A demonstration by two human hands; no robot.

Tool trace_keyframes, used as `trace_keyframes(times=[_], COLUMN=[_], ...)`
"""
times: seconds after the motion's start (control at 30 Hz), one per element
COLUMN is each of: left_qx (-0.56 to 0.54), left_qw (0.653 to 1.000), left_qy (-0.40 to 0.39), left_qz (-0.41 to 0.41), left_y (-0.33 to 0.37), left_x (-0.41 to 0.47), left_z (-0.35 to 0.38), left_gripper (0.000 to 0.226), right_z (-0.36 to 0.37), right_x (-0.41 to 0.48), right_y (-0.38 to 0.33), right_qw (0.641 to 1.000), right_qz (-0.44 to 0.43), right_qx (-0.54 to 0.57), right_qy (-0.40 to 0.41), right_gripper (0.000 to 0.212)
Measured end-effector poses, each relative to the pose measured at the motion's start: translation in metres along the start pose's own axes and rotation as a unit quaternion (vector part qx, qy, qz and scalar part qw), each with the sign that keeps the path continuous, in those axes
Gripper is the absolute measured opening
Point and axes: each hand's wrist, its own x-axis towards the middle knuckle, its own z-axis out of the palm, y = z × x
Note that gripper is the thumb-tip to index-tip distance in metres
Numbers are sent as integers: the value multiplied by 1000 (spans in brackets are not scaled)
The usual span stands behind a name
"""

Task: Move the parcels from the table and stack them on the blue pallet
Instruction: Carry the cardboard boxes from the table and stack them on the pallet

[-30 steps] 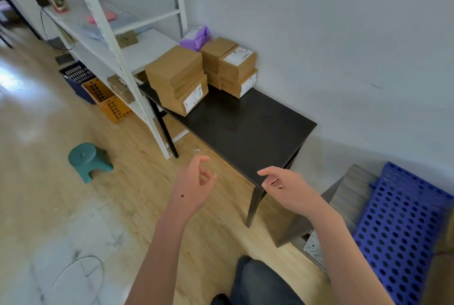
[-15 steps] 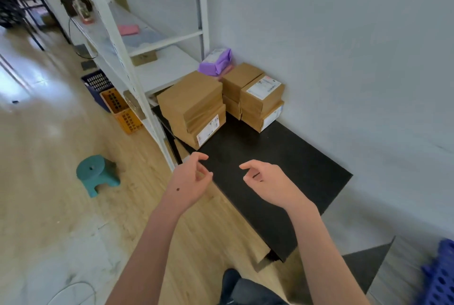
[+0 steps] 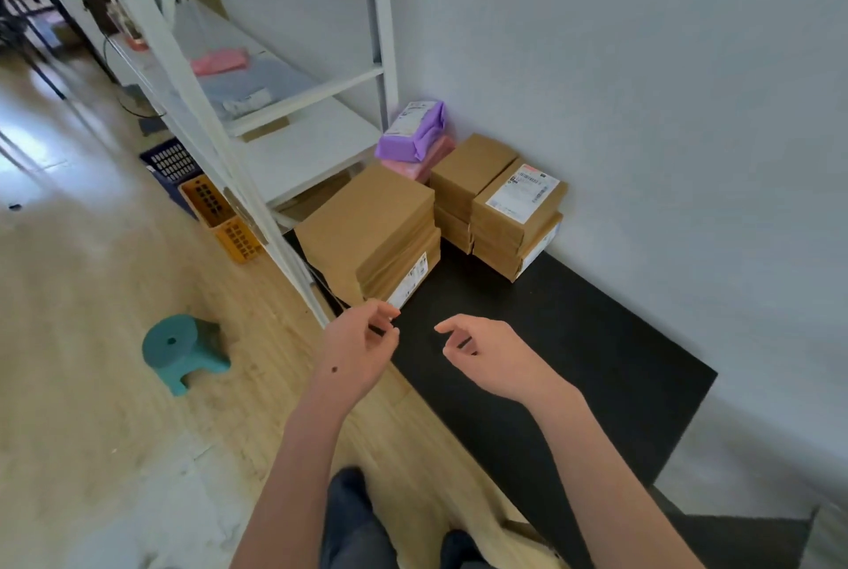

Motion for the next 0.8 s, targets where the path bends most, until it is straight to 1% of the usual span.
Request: trace_keyframes(times=[0.17, 0.27, 0.37, 0.43, 0.57, 0.7, 0.8], left_qx=[8, 28, 44, 51, 36, 5, -51], left_qw=[999, 996, 988, 983, 982, 980, 977], left_qy=[12, 23, -10, -43, -68, -134, -176], left_qz=[33, 79, 150, 173, 172, 146, 110], left_y=[-20, -35, -49, -62, -79, -96, -110], left_x=[51, 84, 115, 139, 177, 206, 220], left_z=[-17, -35, -53, -66, -80, -83, -81], left_gripper=[15, 19, 25, 30, 43, 62, 75], right_z=[6, 16, 26, 34, 47, 58, 64], right_x=[44, 71, 93, 114, 141, 156, 165], right_y=[-22, -40, -54, -67, -87, -96, -99], right_qw=[998, 992, 982, 971, 939, 910, 880], right_qz=[23, 51, 82, 108, 150, 193, 228], right_qx=[18, 62, 111, 146, 235, 297, 350], right_qy=[59, 96, 130, 154, 198, 216, 228], right_gripper=[39, 42, 47, 50, 57, 61, 62])
